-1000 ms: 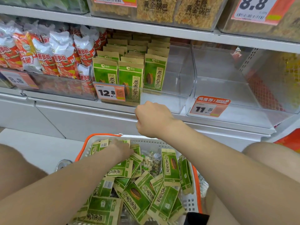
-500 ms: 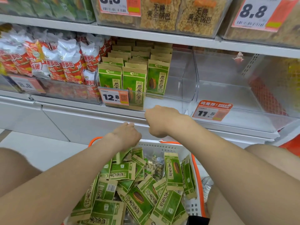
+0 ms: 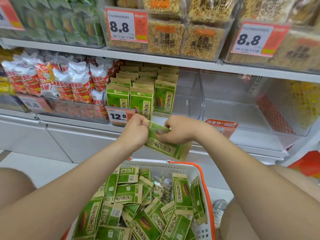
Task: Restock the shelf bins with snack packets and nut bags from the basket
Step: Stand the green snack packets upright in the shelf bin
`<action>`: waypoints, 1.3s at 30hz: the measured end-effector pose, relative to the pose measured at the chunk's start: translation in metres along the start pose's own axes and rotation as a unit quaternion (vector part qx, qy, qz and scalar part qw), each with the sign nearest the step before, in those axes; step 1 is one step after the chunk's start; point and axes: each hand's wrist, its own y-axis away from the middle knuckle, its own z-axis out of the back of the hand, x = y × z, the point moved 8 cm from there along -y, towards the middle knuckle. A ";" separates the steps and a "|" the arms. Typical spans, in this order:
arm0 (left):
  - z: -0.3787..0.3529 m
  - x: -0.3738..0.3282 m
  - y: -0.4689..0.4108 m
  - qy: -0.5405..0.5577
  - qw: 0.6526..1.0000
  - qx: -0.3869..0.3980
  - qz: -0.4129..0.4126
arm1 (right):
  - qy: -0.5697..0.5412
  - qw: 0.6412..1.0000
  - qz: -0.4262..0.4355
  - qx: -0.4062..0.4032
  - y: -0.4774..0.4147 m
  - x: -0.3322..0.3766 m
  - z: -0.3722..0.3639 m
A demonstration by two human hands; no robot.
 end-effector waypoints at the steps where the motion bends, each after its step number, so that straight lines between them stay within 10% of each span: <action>1: 0.008 0.002 0.000 0.045 0.998 -0.046 0.022 | -0.035 0.999 -0.020 -0.037 0.001 -0.006 0.011; 5: 0.016 0.015 0.003 0.244 0.955 -0.117 0.121 | -0.246 0.940 -0.077 -0.224 0.010 -0.031 0.051; 9: 0.008 0.024 -0.007 0.284 0.942 -0.090 0.155 | -0.488 0.836 -0.046 -0.244 0.007 -0.034 0.049; 16: 0.003 -0.010 0.006 0.175 0.978 -0.084 0.073 | -0.330 0.879 -0.022 -0.343 0.015 -0.025 0.061; 23: 0.003 0.019 -0.006 0.269 0.944 -0.086 0.172 | -0.443 0.858 -0.021 -0.260 0.005 -0.029 0.046; 29: 0.012 -0.036 0.010 0.023 0.997 -0.062 -0.035 | -0.244 0.921 -0.010 -0.304 0.011 -0.014 0.057; 37: 0.016 -0.049 0.008 0.079 0.990 -0.058 -0.097 | -0.500 0.847 0.033 -0.179 0.015 -0.009 0.042; 39: 0.011 -0.046 0.007 0.100 0.992 -0.047 -0.066 | -0.411 0.882 0.022 -0.231 0.016 -0.015 0.051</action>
